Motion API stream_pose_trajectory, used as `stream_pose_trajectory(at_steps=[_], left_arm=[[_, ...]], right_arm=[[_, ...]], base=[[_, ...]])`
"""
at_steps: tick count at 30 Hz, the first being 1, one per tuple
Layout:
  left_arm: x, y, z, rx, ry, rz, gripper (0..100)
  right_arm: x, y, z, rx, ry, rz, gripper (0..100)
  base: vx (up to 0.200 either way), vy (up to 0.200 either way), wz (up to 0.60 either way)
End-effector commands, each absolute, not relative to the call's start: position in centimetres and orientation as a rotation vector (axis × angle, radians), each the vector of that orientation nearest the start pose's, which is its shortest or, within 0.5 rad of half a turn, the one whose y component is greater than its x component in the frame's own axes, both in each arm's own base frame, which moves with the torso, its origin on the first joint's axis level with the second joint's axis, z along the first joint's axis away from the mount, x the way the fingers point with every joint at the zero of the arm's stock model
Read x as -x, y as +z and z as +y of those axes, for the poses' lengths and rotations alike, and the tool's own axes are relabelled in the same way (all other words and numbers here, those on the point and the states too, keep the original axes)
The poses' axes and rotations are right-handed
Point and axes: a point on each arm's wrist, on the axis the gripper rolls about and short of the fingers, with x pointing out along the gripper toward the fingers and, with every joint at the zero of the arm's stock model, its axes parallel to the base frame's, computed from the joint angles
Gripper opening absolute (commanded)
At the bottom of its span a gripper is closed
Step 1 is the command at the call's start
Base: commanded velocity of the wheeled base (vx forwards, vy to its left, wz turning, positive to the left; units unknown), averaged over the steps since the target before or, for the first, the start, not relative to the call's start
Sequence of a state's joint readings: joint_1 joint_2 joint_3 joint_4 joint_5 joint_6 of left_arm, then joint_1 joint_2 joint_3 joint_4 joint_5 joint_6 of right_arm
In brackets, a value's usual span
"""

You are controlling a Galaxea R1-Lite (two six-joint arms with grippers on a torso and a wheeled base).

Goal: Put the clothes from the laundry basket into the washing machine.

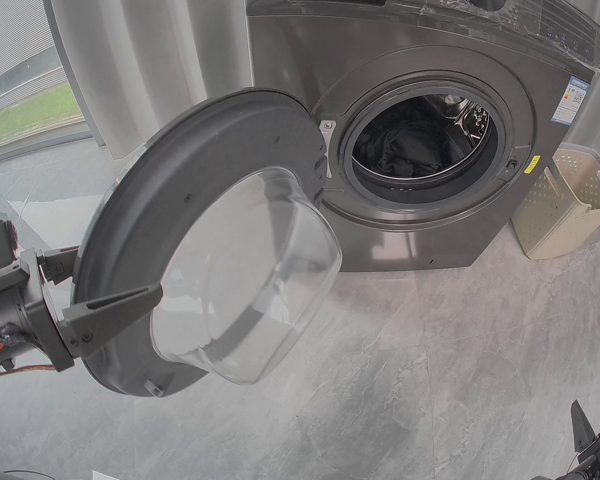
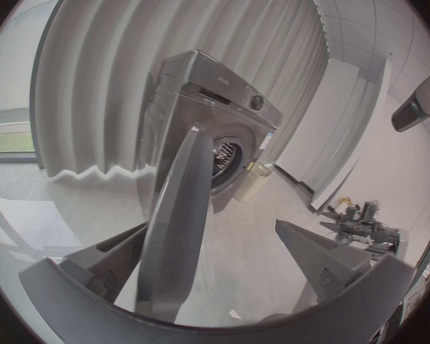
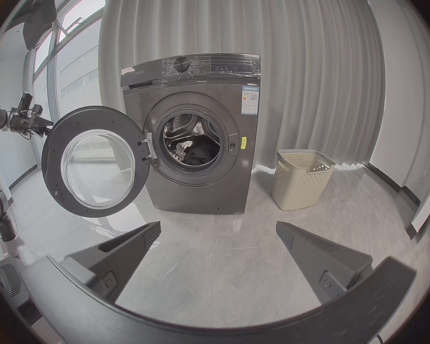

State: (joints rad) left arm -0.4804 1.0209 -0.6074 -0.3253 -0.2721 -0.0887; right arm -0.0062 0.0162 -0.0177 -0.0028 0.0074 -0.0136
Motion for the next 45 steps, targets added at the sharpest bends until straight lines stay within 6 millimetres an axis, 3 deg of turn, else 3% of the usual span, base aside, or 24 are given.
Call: stream_pose_trajectory(at_steps=[1, 8, 16, 22, 26, 29, 40, 45], left_arm=[[-11.0, 25.1, -8.1, 0.104, -0.844, 0.124, 100], [-10.2, 25.9, -7.4, 0.155, -0.825, 0.086, 100], [-10.6, 28.8, -4.7, 0.192, -0.507, -0.115, 100], [-12.3, 26.1, -4.4, 0.158, -0.432, 0.011, 100], [-14.1, 23.7, -5.2, 0.120, -0.441, 0.125, 100], [-14.8, 23.3, -6.3, 0.110, -0.486, 0.159, 100], [-16.2, 23.5, -11.5, 0.103, -0.695, 0.181, 100], [-17.9, 24.1, -14.8, 0.105, -0.768, 0.177, 100]], right_arm=[[2.2, 7.6, 0.0, 0.014, 0.002, 0.008, 100], [2.2, 7.6, 0.0, 0.014, 0.002, 0.008, 100], [2.2, 7.6, 0.0, 0.014, 0.002, 0.008, 100], [2.2, 7.6, 0.0, 0.014, 0.002, 0.008, 100], [2.2, 7.6, 0.0, 0.014, 0.002, 0.008, 100], [2.2, 7.6, 0.0, 0.014, 0.002, 0.008, 100], [2.2, 7.6, 0.0, 0.014, 0.002, 0.008, 100], [2.2, 7.6, 0.0, 0.014, 0.002, 0.008, 100]], base=[[0.000, 0.000, 0.00], [0.000, 0.000, 0.00], [0.000, 0.000, 0.00], [0.000, 0.000, 0.00], [0.000, 0.000, 0.00], [0.000, 0.000, 0.00], [0.000, 0.000, 0.00], [0.000, 0.000, 0.00]])
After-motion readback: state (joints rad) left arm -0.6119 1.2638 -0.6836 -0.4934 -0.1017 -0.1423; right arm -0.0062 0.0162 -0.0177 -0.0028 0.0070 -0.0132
